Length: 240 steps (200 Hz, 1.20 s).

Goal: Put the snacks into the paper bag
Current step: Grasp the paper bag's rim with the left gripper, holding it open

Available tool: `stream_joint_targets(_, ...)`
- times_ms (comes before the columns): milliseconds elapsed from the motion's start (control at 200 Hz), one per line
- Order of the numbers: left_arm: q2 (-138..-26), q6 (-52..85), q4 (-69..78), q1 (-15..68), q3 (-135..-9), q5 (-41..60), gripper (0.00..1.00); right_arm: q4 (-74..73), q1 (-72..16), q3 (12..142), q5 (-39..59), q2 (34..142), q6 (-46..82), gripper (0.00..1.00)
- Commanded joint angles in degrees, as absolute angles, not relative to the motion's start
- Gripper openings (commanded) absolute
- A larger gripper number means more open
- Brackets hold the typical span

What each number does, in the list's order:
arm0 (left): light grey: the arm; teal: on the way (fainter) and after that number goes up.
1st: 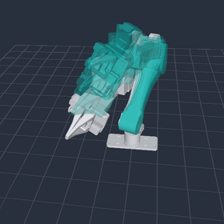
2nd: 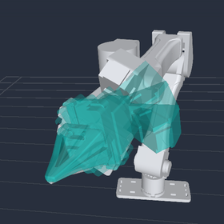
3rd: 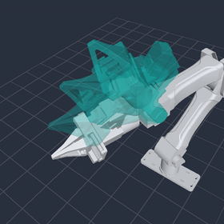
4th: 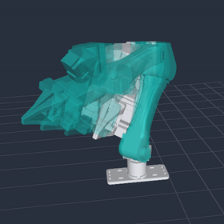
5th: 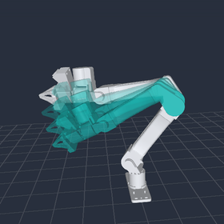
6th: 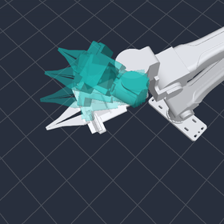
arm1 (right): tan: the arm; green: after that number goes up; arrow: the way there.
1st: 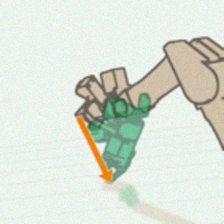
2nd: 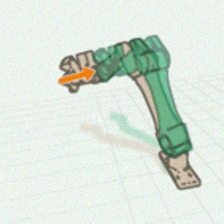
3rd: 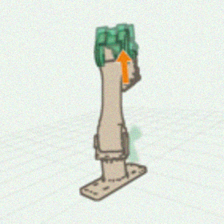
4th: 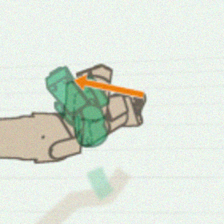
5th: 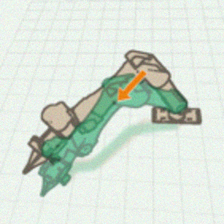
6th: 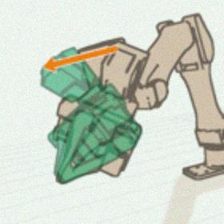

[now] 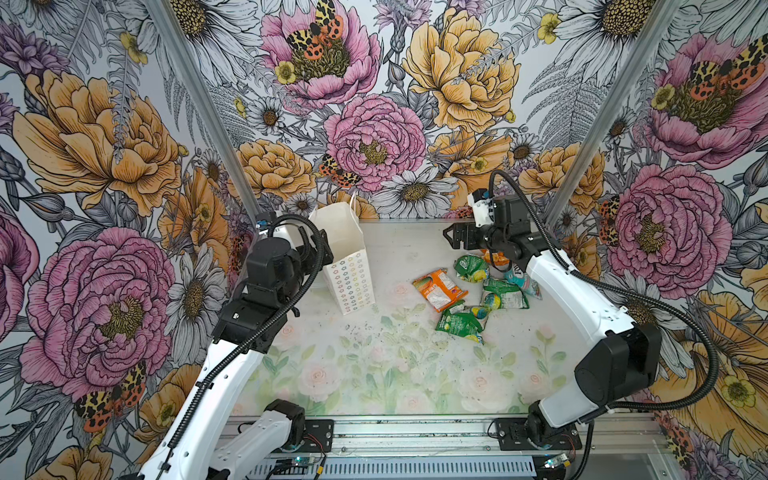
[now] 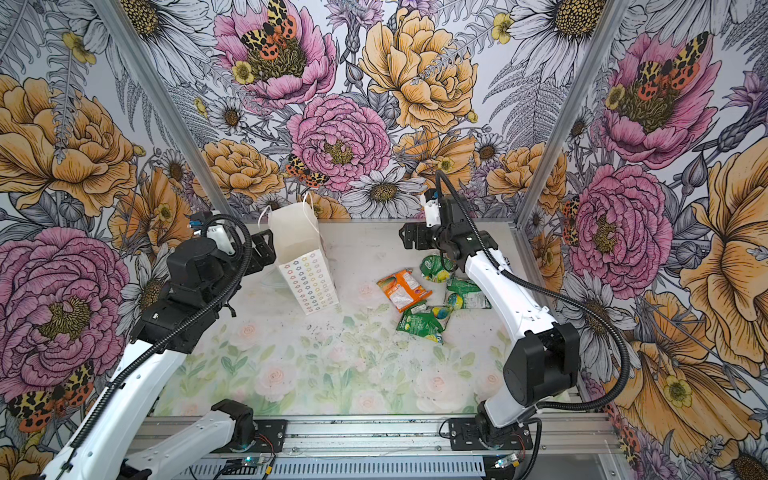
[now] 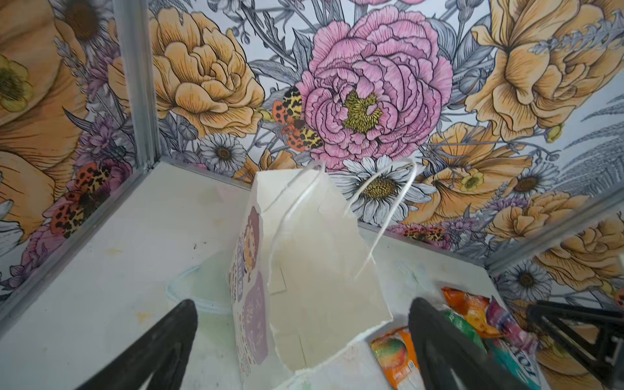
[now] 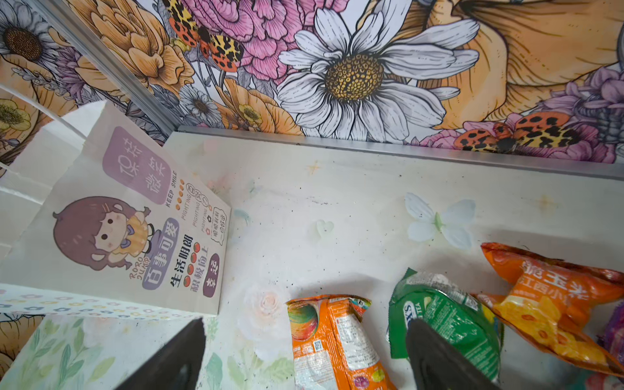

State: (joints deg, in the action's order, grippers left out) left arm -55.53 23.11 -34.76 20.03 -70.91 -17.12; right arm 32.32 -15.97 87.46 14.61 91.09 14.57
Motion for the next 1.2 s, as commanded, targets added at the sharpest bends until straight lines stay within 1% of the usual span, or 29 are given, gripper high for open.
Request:
stream_joint_targets(0, -58.74, 26.29, -43.48, 21.18, -75.18, -16.53, 0.99, 36.49, -16.34, 90.72, 13.37, 92.97, 15.24, 0.95)
stream_joint_targets(140, -63.46, 29.25, -46.63, 20.70, -76.90, -19.30, 0.99, 37.36, -16.44, 91.94, 13.36, 94.19, 15.21, 0.95)
stream_joint_targets(255, -67.42, 31.38, -47.77, 18.00, -77.35, -16.76, 0.99, 37.62, -16.44, 91.71, 13.36, 94.13, 15.19, 0.95)
stream_joint_targets(345, -70.02, 32.74, -47.74, 17.67, -77.68, -17.92, 0.99, 37.69, -16.52, 91.34, 13.31, 94.07, 14.84, 0.95)
stream_joint_targets(475, -72.17, 34.19, -47.60, 17.33, -78.35, -20.37, 0.99, 37.76, -16.54, 90.88, 13.17, 94.09, 14.64, 0.95)
stream_joint_targets(821, -77.54, 34.89, -47.48, 15.47, -81.11, -18.72, 0.99, 37.79, -16.52, 90.86, 13.45, 95.14, 14.24, 0.95)
stream_joint_targets(881, -78.08, 34.98, -47.55, 15.45, -81.35, -18.85, 0.97, 37.78, -16.52, 90.70, 13.47, 95.23, 14.28, 0.95)
stream_joint_targets(921, -78.22, 35.16, -47.49, 15.47, -81.33, -18.97, 0.93, 37.79, -16.52, 90.68, 13.45, 95.11, 14.24, 0.95)
stream_joint_targets(976, -78.39, 35.32, -47.45, 15.42, -81.31, -19.01, 0.85, 37.76, -16.53, 90.56, 13.45, 95.10, 14.24, 0.95)
stream_joint_targets(1041, -78.32, 35.55, -46.89, 15.12, -80.98, -18.37, 0.71, 37.78, -16.57, 90.54, 13.45, 95.02, 14.28, 0.94)
stream_joint_targets(1106, -78.27, 35.81, -46.17, 14.97, -80.41, -17.38, 0.61, 37.69, -16.52, 90.32, 13.51, 94.84, 14.42, 0.94)
stream_joint_targets(1151, -78.31, 35.86, -45.89, 14.80, -80.09, -16.70, 0.56, 37.70, -16.52, 90.14, 13.54, 94.76, 14.56, 0.94)
stream_joint_targets(1196, -78.39, 35.95, -45.79, 14.70, -79.98, -16.29, 0.54, 37.70, -16.53, 89.94, 13.55, 94.75, 14.55, 0.94)
